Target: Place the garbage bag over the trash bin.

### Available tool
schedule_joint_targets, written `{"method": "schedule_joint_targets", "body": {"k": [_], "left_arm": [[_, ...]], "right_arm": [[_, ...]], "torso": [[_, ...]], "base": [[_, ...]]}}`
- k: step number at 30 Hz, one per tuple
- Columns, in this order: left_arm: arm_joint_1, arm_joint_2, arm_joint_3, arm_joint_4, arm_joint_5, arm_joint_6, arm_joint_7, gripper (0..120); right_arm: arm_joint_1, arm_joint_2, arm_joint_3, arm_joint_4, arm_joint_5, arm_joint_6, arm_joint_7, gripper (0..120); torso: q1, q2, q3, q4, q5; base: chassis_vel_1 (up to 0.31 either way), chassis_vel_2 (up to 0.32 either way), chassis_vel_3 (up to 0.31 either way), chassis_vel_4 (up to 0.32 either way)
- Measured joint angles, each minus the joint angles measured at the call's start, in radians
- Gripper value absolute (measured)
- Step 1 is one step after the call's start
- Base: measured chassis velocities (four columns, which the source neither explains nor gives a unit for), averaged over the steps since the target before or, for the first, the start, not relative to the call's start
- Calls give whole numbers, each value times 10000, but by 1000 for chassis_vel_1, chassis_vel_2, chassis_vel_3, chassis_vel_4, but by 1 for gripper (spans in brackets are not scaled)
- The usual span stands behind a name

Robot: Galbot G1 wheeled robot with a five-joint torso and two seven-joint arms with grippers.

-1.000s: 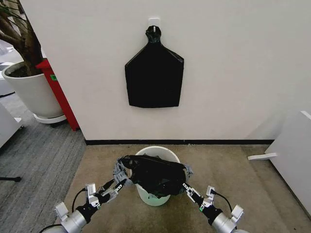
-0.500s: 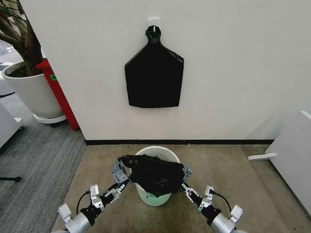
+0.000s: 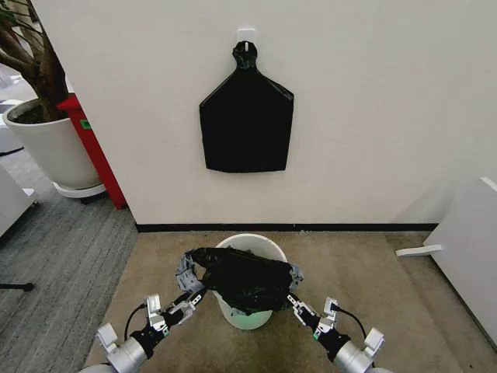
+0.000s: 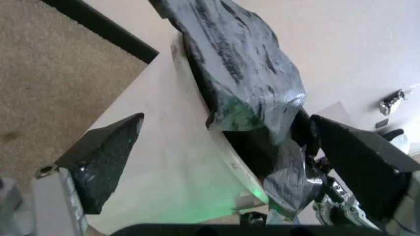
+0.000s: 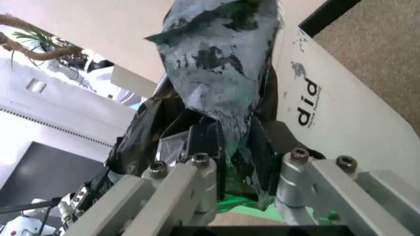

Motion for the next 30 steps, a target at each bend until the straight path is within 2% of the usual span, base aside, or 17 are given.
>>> {"method": "schedule_joint_targets", "body": {"k": [7, 9, 11, 17, 19, 25, 27, 30], "left_arm": [[-111, -252, 66, -65, 90, 52, -111, 98], [-92, -289, 64, -138, 168, 39, -145, 90], [-82, -294, 60, -150, 207, 23, -145, 88], [90, -295, -85, -315, 322, -277, 102, 62], [107, -295, -94, -341, 299, -323, 173, 59], [136, -343, -153, -637, 145, -409, 376, 33], [124, -369, -162, -667, 134, -409, 377, 30], [113, -420, -222, -751, 85, -409, 399, 16]], "right_arm": [[36, 20, -17, 53, -16, 0, 104, 10], [50, 44, -46, 82, -21, 0, 148, 10], [49, 52, -53, 87, -24, 0, 161, 10], [19, 82, -74, 122, -39, 4, 224, 10], [10, 82, -68, 129, -39, 6, 228, 10], [-113, 78, 0, 347, -16, 9, 232, 10], [-120, 75, 2, 379, -16, 10, 232, 10], [-121, 72, 11, 485, -15, 15, 270, 11]], "torso": [[1, 0, 0, 0, 0], [1, 0, 0, 0, 0], [1, 0, 0, 0, 0], [1, 0, 0, 0, 0], [0, 0, 0, 0, 0], [0, 0, 0, 0, 0], [0, 0, 0, 0, 0], [1, 0, 0, 0, 0]], "base": [[0, 0, 0, 0], [0, 0, 0, 0], [0, 0, 0, 0], [0, 0, 0, 0], [0, 0, 0, 0], [0, 0, 0, 0], [0, 0, 0, 0], [0, 0, 0, 0]]}}
